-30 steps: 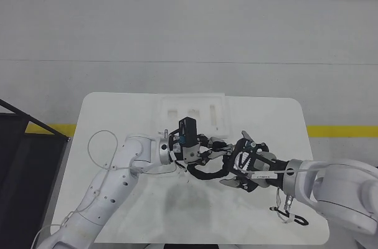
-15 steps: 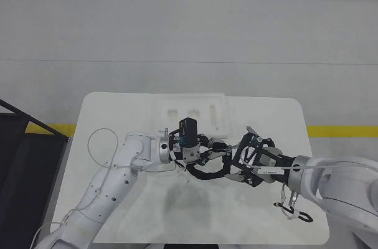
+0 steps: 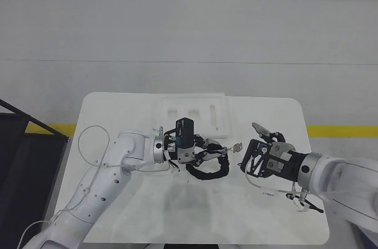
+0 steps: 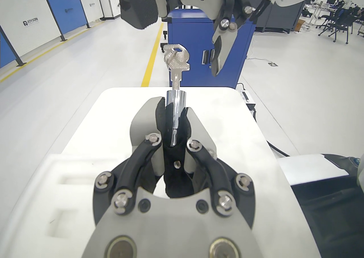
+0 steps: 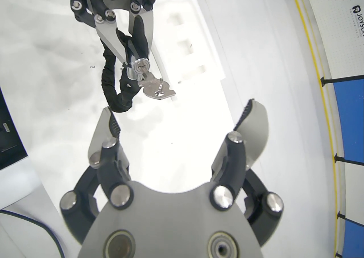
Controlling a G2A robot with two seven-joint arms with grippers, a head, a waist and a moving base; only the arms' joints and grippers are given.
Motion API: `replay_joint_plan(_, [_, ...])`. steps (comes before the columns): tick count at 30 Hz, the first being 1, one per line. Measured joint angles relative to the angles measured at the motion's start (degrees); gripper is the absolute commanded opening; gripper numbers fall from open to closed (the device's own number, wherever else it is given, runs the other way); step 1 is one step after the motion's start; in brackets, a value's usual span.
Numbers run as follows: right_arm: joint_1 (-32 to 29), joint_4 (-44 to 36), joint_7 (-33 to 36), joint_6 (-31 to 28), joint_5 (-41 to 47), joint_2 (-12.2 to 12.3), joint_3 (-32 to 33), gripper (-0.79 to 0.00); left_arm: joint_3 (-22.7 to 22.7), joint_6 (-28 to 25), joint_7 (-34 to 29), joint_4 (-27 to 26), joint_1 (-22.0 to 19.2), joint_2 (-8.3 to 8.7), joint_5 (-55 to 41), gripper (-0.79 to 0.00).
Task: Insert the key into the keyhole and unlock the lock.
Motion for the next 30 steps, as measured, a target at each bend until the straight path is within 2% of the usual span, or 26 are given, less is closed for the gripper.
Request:
replay_joint_plan(3, [0.0, 0.0, -1.0, -0.2, -1.9, -0.2, -0.6, -0.311, 0.5, 0.0, -0.3, -0.1, -0.4, 0.64, -0.8, -0.785])
replay_joint_plan(5, [0.0, 0.0, -1.6, -0.4, -2.6, -0.4, -0.8, -0.305, 0.8, 0.0, -0.5, -0.1, -0.6, 0.99, -1.2, -0.785])
replay_joint_plan(7, [0.0, 0.0, -1.8, -0.8, -2.9, -0.5, -1.0, -0.262, 1.0, 0.0, -0.5, 0.1, -0.8, 1.36, -1.4, -0.785])
replay_joint_plan(12, [0.7, 0.0, -2.6, -2.2, -2.4, -0.9, -1.7, -0.286, 1.4, 0.0, 0.0, 0.2, -1.0, 2.09, -1.8, -0.785])
replay_joint_plan(15, [1.2, 0.0, -2.9, -2.8, -2.4, -1.3, -2.6, -0.394, 1.9, 0.0, 0.4, 0.2, -1.1, 2.38, -2.0, -0.785])
replay_joint_plan(20, [2.2, 0.0, -3.2, -2.8, -2.8, -1.9, -4.5, -0.434, 2.7, 0.0, 0.8, 0.4, -1.7, 2.7, -2.3, -0.785])
replay_joint_plan(25, [3.2, 0.0, -2.9, -2.4, -3.2, -2.5, -5.8, -0.523, 3.4, 0.0, 1.4, 0.9, -2.3, 2.99, -2.4, -0.785])
replay_joint_plan(30, [3.7, 0.0, -2.2, -2.1, -1.3, -2.9, -6.1, -0.699, 3.8, 0.0, 2.0, 1.1, -2.6, 3.26, -2.6, -0.785])
